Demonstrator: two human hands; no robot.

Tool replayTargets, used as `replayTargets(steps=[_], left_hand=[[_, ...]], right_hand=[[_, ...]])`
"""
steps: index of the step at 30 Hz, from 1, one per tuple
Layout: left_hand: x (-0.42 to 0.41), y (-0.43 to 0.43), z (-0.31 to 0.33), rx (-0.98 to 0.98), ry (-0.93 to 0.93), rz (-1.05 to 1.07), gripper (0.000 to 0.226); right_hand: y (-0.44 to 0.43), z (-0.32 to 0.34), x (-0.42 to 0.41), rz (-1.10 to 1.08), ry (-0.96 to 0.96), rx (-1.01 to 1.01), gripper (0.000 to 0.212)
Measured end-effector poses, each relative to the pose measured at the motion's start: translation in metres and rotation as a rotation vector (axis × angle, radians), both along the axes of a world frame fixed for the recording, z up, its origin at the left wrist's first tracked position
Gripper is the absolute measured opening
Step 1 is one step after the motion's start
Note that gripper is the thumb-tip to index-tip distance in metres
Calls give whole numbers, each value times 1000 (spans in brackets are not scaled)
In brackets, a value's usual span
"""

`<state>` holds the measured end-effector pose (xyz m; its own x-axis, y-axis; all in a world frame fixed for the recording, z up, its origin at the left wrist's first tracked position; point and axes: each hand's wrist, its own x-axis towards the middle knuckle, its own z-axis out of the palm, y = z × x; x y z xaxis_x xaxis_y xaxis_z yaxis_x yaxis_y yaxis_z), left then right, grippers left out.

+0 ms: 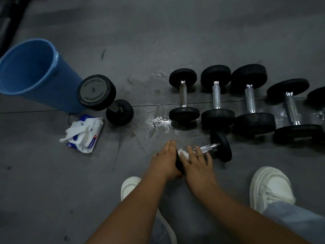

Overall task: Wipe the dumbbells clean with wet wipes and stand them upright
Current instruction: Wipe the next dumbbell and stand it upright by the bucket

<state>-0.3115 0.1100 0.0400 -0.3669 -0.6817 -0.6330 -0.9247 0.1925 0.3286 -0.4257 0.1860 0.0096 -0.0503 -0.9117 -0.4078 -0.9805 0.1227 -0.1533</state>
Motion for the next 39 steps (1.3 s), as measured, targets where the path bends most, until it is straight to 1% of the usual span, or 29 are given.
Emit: replayTargets(steps=[1, 4, 6, 8, 9, 11, 12, 15, 16, 18, 19, 20, 21, 22, 23, 24, 25, 26, 27, 28, 31, 32, 34, 36, 39], left_hand=[[0, -1, 0, 2, 0, -1, 122], [0, -2, 0, 6, -4, -10, 120], [0, -1, 1, 11, -6, -14, 122], [0, -1, -1, 12, -9, -11, 124], [0, 0, -1, 11, -14, -10, 124], [0, -2, -2, 6, -22, -17, 123], [0, -2, -1, 3, -26, -22, 123], [0, 0, 0, -6, -21, -27, 120], [0, 0, -1, -6, -16, -22, 120], [0, -1, -3, 3, -11, -7, 122], [1, -2, -4, 11, -10, -1, 123], [1, -4, -5, 15, -9, 2, 125], [2, -4, -6, 18, -9, 2, 127], [2, -3, -6, 16, -8, 4, 128], [3, -1, -7, 8, -4, 8, 127], [3, 3, -7, -3, 4, 10, 124], [3, 6, -7, -16, 12, 12, 120], [2, 7, -8, -26, 17, 13, 117], [2, 8, -8, -33, 19, 13, 116], [2, 7, -8, -28, 18, 13, 117], [2, 4, -7, -22, 17, 17, 120], [1, 6, -7, -19, 18, 21, 120], [-1, 10, -6, -12, 17, 27, 119], [0, 10, -6, -17, 20, 28, 119], [0, 7, -6, -35, 33, 20, 117]], right_hand=[[-1, -1, 0, -3, 16, -50, 64], [-21, 0, -4, 49, 50, -22, 62], [-15, 3, -2, 42, 30, -40, 56], [2, 2, -3, 64, -15, -118, 54], [7, -4, -6, 100, -15, -166, 56], [5, -10, -9, 116, -3, -157, 65], [-5, -8, -11, 116, 8, -143, 64], [-17, -10, -10, 131, 12, -173, 50], [-13, -6, -10, 114, -22, -199, 41], [6, 1, -11, 0, -153, -317, 14], [18, 3, -9, -90, -245, -310, 4], [28, 6, -4, -242, -359, -256, 5], [34, 1, 4, -481, -510, -180, 8], [31, -2, 13, -829, -735, -84, 9], [20, -7, 20, -1221, -1003, 5, 9], [8, -13, 24, -1518, -1220, 58, 11], [-2, -19, 27, -1693, -1385, 73, 15], [-10, -23, 29, -1779, -1481, 82, 20], [-15, -24, 31, -1811, -1535, 90, 24], [-14, -20, 33, -1794, -1580, 87, 26], [-1, -6, 33, -1785, -1705, 65, 25], [-5, -7, 32, -1782, -1709, 79, 24], [-14, -12, 31, -1774, -1627, 96, 24], [-14, -17, 32, -1761, -1600, 99, 23], [-2, -17, 35, -1715, -1729, 71, 25]])
